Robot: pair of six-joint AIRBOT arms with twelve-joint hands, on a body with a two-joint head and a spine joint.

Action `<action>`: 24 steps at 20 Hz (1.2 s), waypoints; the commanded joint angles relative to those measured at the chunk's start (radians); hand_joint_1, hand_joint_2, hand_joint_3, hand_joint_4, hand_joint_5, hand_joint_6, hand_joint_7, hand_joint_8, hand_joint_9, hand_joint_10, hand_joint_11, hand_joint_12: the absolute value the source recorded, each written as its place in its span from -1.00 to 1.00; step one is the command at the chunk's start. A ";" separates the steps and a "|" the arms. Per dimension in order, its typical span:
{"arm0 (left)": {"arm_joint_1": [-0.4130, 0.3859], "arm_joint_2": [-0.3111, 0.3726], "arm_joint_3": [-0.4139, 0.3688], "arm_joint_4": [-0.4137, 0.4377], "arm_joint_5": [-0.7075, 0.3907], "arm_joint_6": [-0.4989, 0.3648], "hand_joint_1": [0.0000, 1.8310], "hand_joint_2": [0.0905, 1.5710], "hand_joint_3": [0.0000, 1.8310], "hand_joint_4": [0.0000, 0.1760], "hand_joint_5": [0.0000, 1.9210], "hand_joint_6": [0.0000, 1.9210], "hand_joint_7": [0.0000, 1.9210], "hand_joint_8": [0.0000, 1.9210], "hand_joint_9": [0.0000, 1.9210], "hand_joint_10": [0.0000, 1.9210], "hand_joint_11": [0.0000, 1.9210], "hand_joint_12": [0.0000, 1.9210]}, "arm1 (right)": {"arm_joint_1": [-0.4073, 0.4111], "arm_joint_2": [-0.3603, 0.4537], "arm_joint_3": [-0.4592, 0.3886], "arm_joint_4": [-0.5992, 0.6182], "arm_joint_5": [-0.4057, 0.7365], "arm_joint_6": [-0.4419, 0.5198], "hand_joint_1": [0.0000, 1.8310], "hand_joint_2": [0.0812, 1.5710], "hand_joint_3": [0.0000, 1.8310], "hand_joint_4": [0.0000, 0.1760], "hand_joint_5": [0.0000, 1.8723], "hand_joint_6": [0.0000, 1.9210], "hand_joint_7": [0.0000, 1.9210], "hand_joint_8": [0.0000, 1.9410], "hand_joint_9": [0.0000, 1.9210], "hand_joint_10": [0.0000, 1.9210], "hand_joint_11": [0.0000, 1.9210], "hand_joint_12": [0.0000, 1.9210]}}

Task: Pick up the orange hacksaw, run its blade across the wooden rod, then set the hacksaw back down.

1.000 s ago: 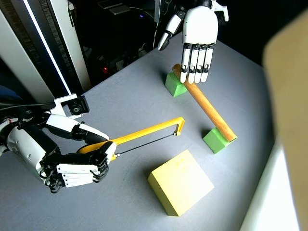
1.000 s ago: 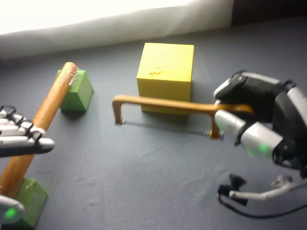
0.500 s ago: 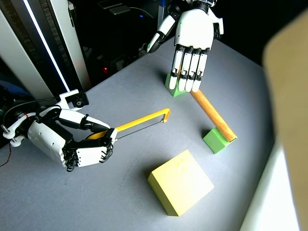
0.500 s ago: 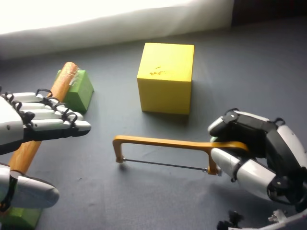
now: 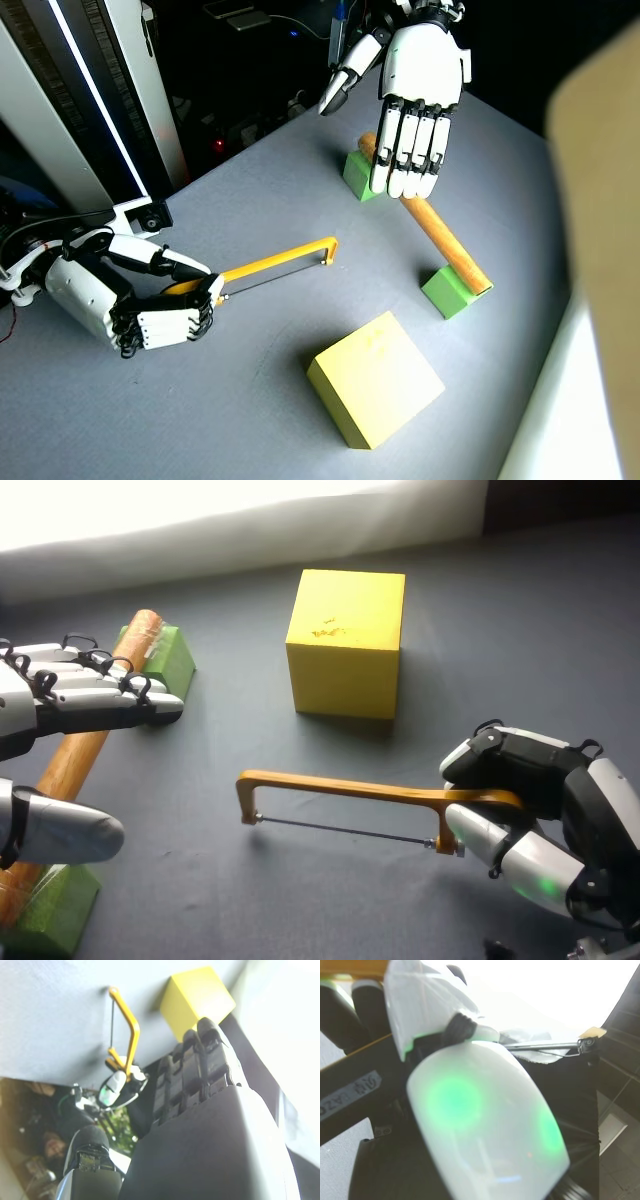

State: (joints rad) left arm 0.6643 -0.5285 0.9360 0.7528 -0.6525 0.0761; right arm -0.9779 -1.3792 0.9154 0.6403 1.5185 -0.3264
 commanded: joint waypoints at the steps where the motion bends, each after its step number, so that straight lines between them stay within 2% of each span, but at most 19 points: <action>1: -0.007 -0.001 0.013 -0.048 -0.085 -0.001 -1.00 0.43 -1.00 -1.00 -0.88 -1.00 -0.88 -1.00 -0.86 -1.00 -1.00 -0.60 | -0.001 0.002 0.002 -0.079 0.099 0.017 0.50 0.42 -1.00 -1.00 -0.15 0.13 -0.04 0.07 0.02 0.27 -0.03 0.22; 2: -0.006 -0.004 0.021 -0.049 -0.087 -0.001 -1.00 0.42 -1.00 -1.00 -0.88 -1.00 -0.88 -1.00 -0.87 -1.00 -1.00 -0.63 | -0.006 0.003 0.002 -0.086 0.097 0.017 0.36 0.44 -1.00 -1.00 -0.13 0.19 0.00 0.11 0.01 -0.02 -0.10 0.28; 4: -0.001 -0.012 0.040 -0.051 -0.101 -0.001 -1.00 0.42 -1.00 -1.00 -0.89 -1.00 -0.88 -1.00 -0.89 -1.00 -1.00 -0.67 | -0.019 0.004 0.002 -0.106 0.097 0.017 0.32 0.44 -1.00 -1.00 -0.10 0.19 0.03 0.08 0.04 -0.22 -0.15 0.34; 6: 0.000 -0.016 0.053 -0.051 -0.104 -0.001 -1.00 0.43 -1.00 -1.00 -0.91 -1.00 -0.91 -1.00 -0.92 -1.00 -1.00 -0.80 | -0.026 0.008 0.001 -0.122 0.097 0.017 0.31 0.47 -1.00 -1.00 -0.18 0.30 0.00 0.12 0.01 -0.28 -0.23 0.34; 8: 0.010 -0.019 0.066 -0.051 -0.138 -0.001 -1.00 0.44 -1.00 -1.00 -0.93 -1.00 -0.93 -1.00 -0.94 -1.00 -1.00 -0.91 | -0.025 0.010 0.001 -0.124 0.098 0.018 0.29 0.54 -1.00 -1.00 -0.29 0.44 -0.07 0.26 -0.06 -0.34 -0.32 0.37; 10: 0.010 -0.020 0.070 -0.051 -0.144 -0.001 -1.00 0.44 -1.00 -1.00 -0.93 -1.00 -0.93 -1.00 -0.94 -1.00 -1.00 -0.91 | -0.023 0.011 0.000 -0.126 0.102 0.015 0.29 0.54 -1.00 -1.00 -0.29 0.44 -0.07 0.26 -0.06 -0.34 -0.32 0.37; 11: 0.010 -0.022 0.073 -0.051 -0.145 -0.001 -1.00 0.43 -1.00 -1.00 -0.90 -1.00 -0.90 -1.00 -0.91 -1.00 -1.00 -0.83 | -0.021 0.011 -0.001 -0.126 0.105 0.012 0.24 0.60 -1.00 -1.00 -0.32 0.54 -0.21 0.40 -0.20 -0.40 -0.42 0.43; 12: 0.011 -0.023 0.075 -0.051 -0.145 -0.001 -1.00 0.42 -1.00 -1.00 -0.91 -1.00 -0.91 -1.00 -0.93 -1.00 -1.00 -0.84 | -0.019 0.012 -0.001 -0.126 0.108 0.011 0.16 0.58 -1.00 -1.00 -0.45 -0.28 -0.41 -0.35 -0.36 -0.60 -0.62 0.39; 13: 0.012 -0.024 0.073 -0.051 -0.145 -0.001 -1.00 0.41 -1.00 -1.00 -0.94 -1.00 -0.95 -1.00 -0.96 -1.00 -1.00 -0.93 | -0.018 0.013 -0.001 -0.128 0.112 0.010 0.10 0.52 -1.00 -1.00 -0.34 -0.85 -0.38 -0.92 -0.43 -0.86 -0.81 0.34; 15: 0.012 -0.024 0.067 -0.051 -0.154 -0.001 -1.00 0.41 -1.00 -1.00 -0.90 -1.00 -0.91 -0.99 -0.92 -1.00 -1.00 -0.85 | -0.020 0.014 -0.001 -0.129 0.117 0.011 0.07 0.44 -1.00 -1.00 -0.30 -0.96 -0.46 -1.00 -0.50 -0.98 -0.96 0.31; 17: 0.012 -0.024 0.065 -0.051 -0.158 -0.001 -1.00 0.41 -1.00 -1.00 -0.91 -1.00 -0.91 -1.00 -0.92 -1.00 -1.00 -0.86 | -0.021 0.015 -0.002 -0.129 0.117 0.011 0.00 0.38 -1.00 -1.00 -0.16 -0.95 -0.69 -0.99 -0.78 -0.99 -1.00 -0.09; 18: 0.012 -0.025 0.065 -0.051 -0.163 -0.001 -1.00 0.42 -1.00 -1.00 -0.90 -1.00 -0.90 -1.00 -0.91 -1.00 -1.00 -0.84 | -0.021 0.017 -0.002 -0.130 0.117 0.011 -0.01 0.36 -1.00 -1.00 -0.12 -0.95 -0.73 -1.00 -0.83 -1.00 -1.00 -0.20; 19: 0.013 -0.025 0.065 -0.051 -0.167 -0.001 -1.00 0.41 -1.00 -1.00 -0.91 -1.00 -0.92 -1.00 -0.92 -1.00 -1.00 -0.81 | -0.021 0.020 -0.002 -0.130 0.118 0.013 -0.02 0.31 -1.00 -1.00 -0.28 -1.00 -0.77 -1.00 -0.86 -1.00 -1.00 -0.25; 20: 0.015 -0.026 0.067 -0.051 -0.174 -0.001 -1.00 0.41 -1.00 -1.00 -0.91 -1.00 -0.92 -1.00 -0.92 -1.00 -1.00 -0.81 | -0.019 0.025 -0.003 -0.131 0.121 0.012 -0.02 0.31 -1.00 -1.00 -0.28 -1.00 -0.77 -1.00 -0.86 -1.00 -1.00 -0.25; 21: 0.016 -0.026 0.067 -0.051 -0.178 -0.001 -1.00 0.41 -1.00 -1.00 -0.90 -0.99 -0.91 -1.00 -0.91 -1.00 -1.00 -0.80 | -0.016 0.031 -0.003 -0.137 0.120 0.009 -0.09 0.25 -1.00 -1.00 -0.53 -1.00 -0.83 -1.00 -0.89 -1.00 -1.00 -0.29; 22: 0.016 -0.026 0.068 -0.051 -0.182 -0.001 -1.00 0.41 -1.00 -1.00 -0.90 -0.99 -0.91 -1.00 -0.91 -1.00 -1.00 -0.80 | -0.012 0.038 -0.003 -0.146 0.115 0.005 -0.09 0.25 -1.00 -1.00 -0.53 -1.00 -0.83 -1.00 -0.89 -1.00 -1.00 -0.29; 23: 0.015 -0.029 0.072 -0.051 -0.190 -0.001 -1.00 0.42 -1.00 -1.00 -0.92 -1.00 -0.93 -1.00 -0.93 -1.00 -1.00 -0.85 | 0.000 0.059 -0.004 -0.176 0.090 0.000 -0.17 0.18 -1.00 -1.00 -0.74 -1.00 -0.90 -1.00 -0.94 -1.00 -1.00 -0.40; 24: 0.015 -0.033 0.076 -0.051 -0.195 -0.001 -1.00 0.42 -1.00 -1.00 -0.92 -1.00 -0.93 -1.00 -0.93 -1.00 -1.00 -0.85 | 0.013 0.077 -0.004 -0.197 0.065 -0.002 -0.17 0.18 -1.00 -1.00 -0.74 -1.00 -0.90 -1.00 -0.94 -1.00 -1.00 -0.40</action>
State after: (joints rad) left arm 0.6888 -0.5648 1.0103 0.7517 -0.7658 0.0772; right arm -0.9718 -1.2987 0.9123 0.5076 1.4769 -0.3389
